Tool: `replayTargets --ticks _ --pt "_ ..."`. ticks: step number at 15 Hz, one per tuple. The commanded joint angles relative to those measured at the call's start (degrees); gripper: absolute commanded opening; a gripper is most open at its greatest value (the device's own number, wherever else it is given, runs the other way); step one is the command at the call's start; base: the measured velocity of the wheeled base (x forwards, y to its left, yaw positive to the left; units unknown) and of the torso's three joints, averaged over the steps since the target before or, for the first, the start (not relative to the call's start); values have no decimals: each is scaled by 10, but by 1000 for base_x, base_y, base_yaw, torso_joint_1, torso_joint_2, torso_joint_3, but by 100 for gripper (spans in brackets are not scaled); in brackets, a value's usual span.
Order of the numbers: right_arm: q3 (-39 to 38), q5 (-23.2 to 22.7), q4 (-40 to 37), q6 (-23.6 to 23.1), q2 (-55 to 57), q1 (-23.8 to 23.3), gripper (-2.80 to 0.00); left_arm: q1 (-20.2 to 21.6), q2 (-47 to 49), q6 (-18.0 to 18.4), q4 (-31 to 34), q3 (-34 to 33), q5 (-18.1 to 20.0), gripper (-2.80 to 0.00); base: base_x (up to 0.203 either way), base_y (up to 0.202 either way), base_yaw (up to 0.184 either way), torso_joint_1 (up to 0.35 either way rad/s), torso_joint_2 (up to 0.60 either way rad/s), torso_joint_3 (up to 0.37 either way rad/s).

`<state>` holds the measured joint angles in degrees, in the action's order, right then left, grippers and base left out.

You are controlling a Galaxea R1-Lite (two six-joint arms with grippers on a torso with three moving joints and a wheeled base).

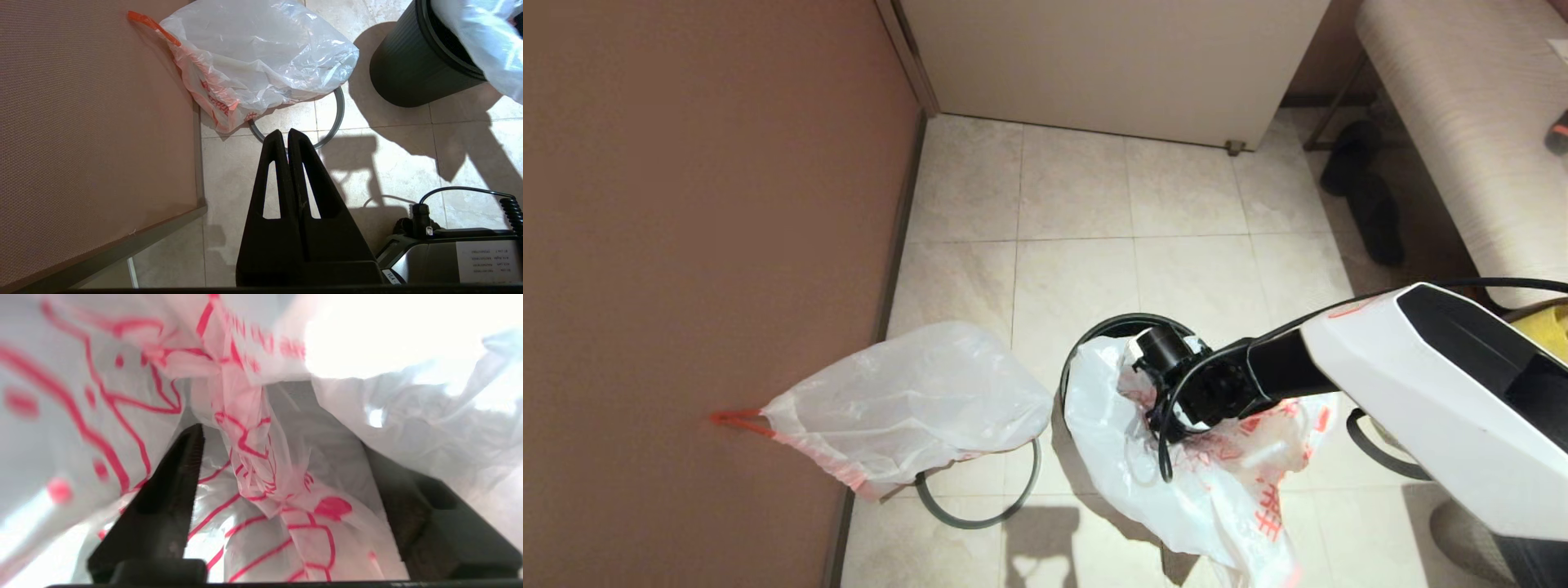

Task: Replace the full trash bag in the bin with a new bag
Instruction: Put the new garbage bag on the trash can

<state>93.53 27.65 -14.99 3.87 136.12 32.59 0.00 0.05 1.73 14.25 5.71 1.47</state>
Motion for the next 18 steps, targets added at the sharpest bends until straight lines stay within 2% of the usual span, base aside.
replayTargets --ticks 1,6,9,12,14,18 --pt "-17 0 1 4 -24 2 0 0 0 0 1 0 0 -280 0 0 0 0 0 0" --pt "-23 3 -4 16 -20 2 0 0 0 0 1 0 0 -280 0 0 0 0 0 0" --pt "-18 38 -11 5 -19 0 0 0 0 0 1 0 0 -280 0 0 0 0 0 0" --pt "-18 27 -18 16 -49 -5 0 0 0 0 1 0 0 -280 0 0 0 0 0 0" --pt "-16 -14 -46 27 -71 -10 0 0 0 0 1 0 0 -280 0 0 0 0 0 0" --pt "-15 -17 -78 29 -81 -17 0 0 0 0 1 0 0 -280 0 0 0 0 0 0"
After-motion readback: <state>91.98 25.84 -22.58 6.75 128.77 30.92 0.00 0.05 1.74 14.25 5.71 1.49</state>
